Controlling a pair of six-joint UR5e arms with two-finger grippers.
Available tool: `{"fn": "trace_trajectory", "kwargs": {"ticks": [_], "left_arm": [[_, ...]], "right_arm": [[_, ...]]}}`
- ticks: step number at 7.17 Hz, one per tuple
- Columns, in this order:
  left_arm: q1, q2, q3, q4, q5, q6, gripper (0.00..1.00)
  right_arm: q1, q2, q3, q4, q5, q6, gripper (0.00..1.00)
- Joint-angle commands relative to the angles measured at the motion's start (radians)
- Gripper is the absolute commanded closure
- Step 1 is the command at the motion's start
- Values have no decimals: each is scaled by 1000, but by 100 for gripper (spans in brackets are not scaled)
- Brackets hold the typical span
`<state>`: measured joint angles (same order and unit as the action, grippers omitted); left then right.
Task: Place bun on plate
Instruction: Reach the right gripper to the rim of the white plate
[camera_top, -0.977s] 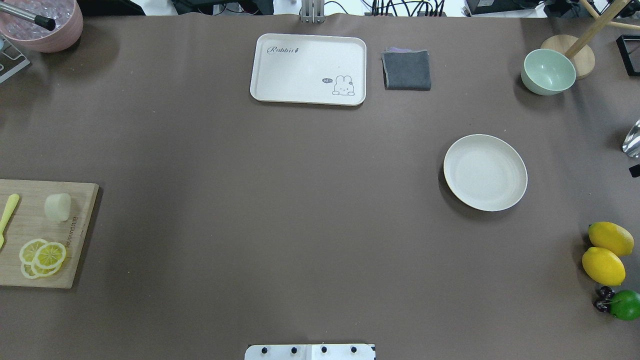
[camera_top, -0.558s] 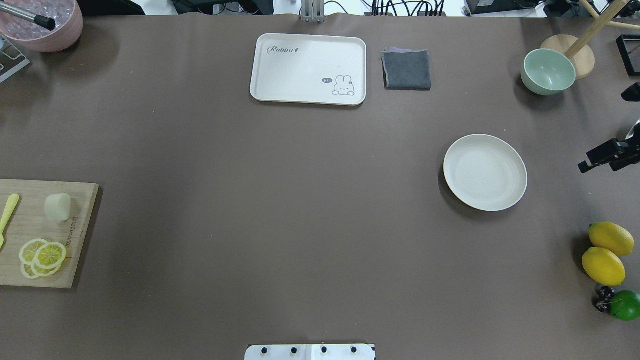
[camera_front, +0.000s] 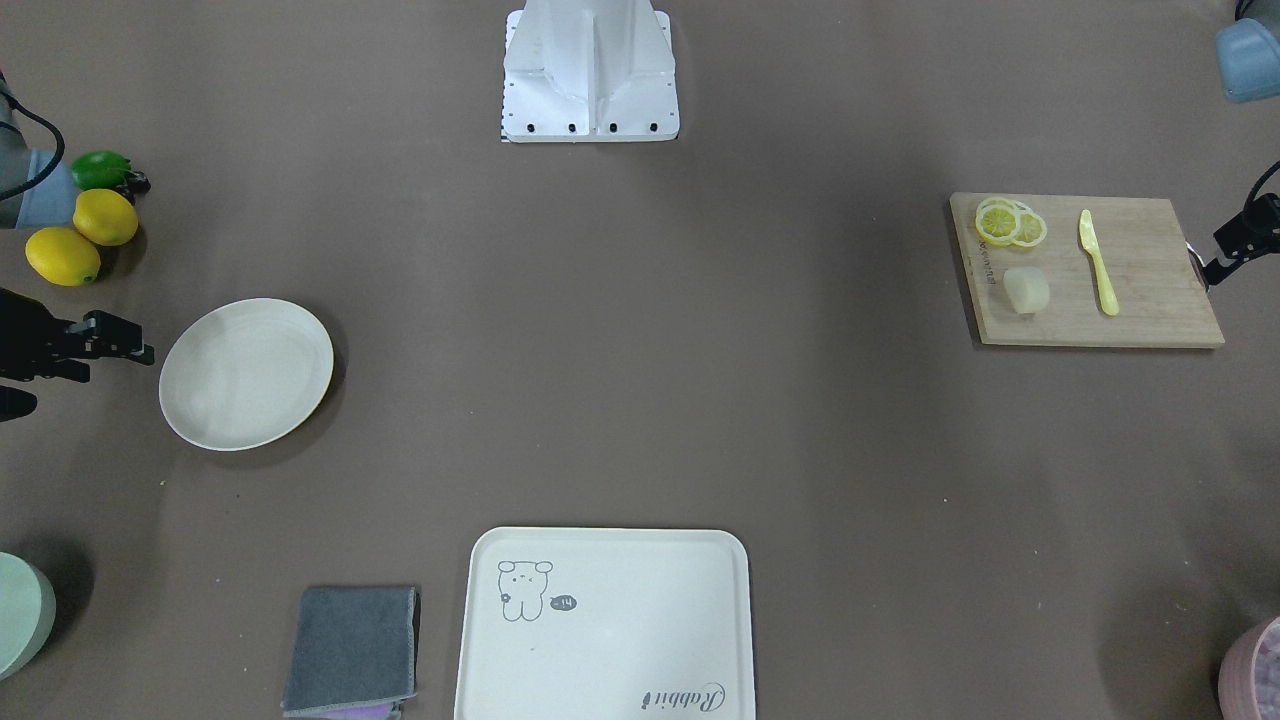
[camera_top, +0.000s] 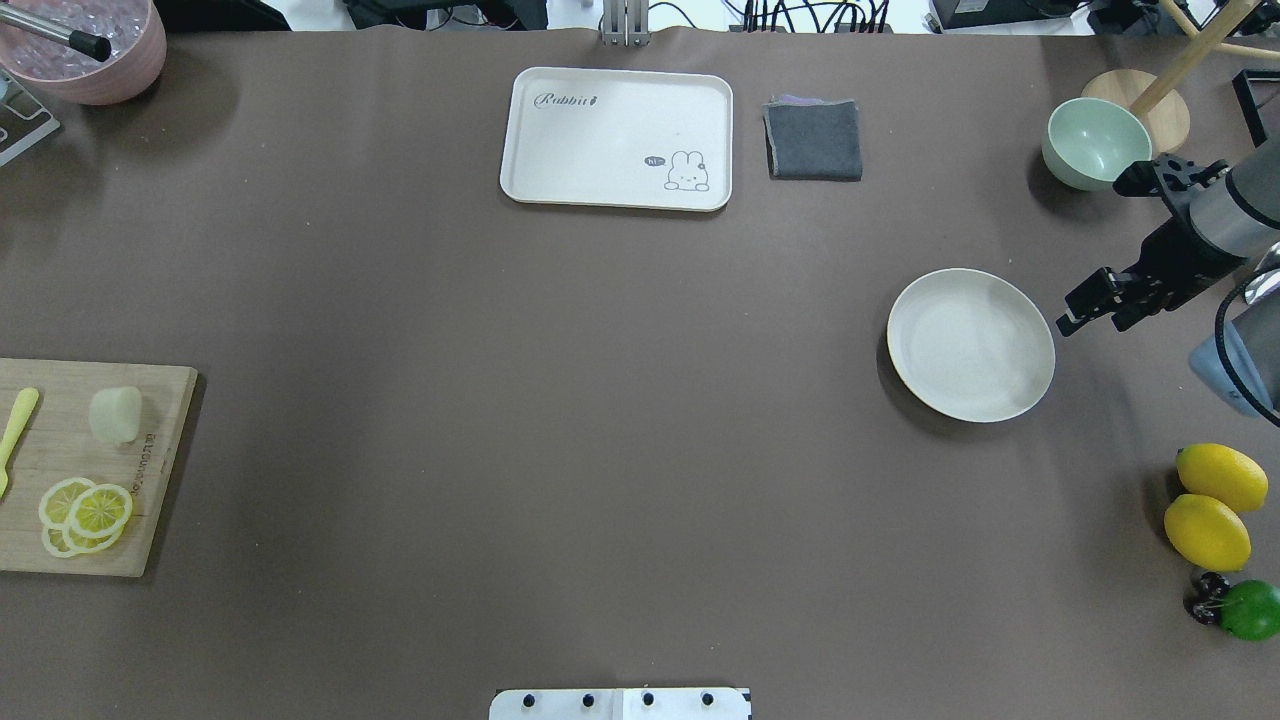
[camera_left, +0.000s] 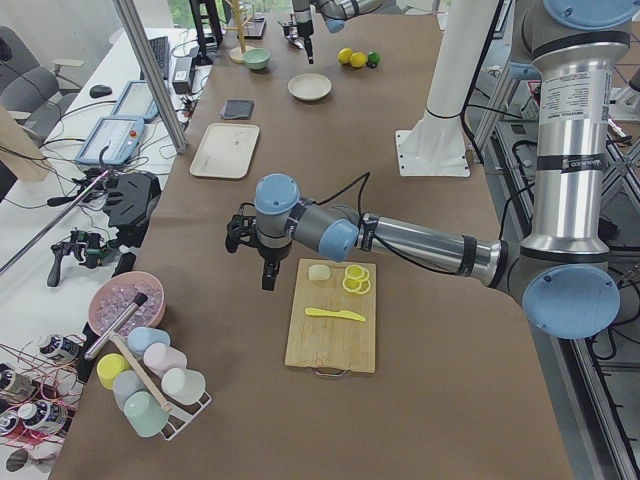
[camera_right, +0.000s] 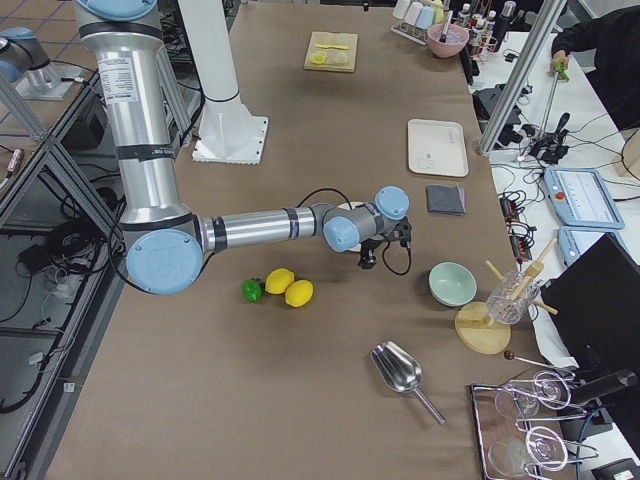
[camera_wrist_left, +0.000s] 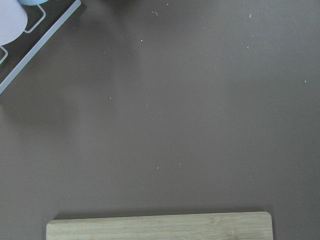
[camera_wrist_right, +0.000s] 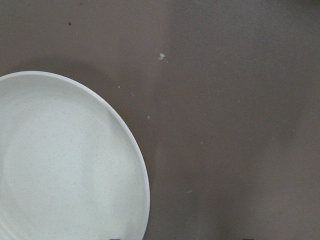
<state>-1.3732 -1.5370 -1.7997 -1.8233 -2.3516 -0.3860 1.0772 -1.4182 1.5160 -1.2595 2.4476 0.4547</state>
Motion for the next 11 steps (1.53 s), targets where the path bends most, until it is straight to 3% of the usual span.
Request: {"fn": "trace_trajectory", "kwargs": {"ticks": [1, 4, 6, 7, 10, 11], "left_arm": [[0, 0, -1, -1, 0, -1, 2], [0, -2, -1, -1, 0, -1, 2], [0, -2, -1, -1, 0, -1, 2], [0, -3, -1, -1, 0, -1, 2], [0, -5, -3, -1, 0, -1, 2], [0, -5, -3, -1, 0, -1, 2]], "right_arm": [[-36, 30, -17, 2, -76, 28, 38], [-72, 28, -117, 276, -124, 281, 51], [-74, 28, -119, 276, -121, 283, 79], [-74, 27, -117, 276, -118, 283, 100], [-72, 38, -54, 276, -87, 297, 100], [-72, 59, -7, 276, -67, 393, 100]]}}
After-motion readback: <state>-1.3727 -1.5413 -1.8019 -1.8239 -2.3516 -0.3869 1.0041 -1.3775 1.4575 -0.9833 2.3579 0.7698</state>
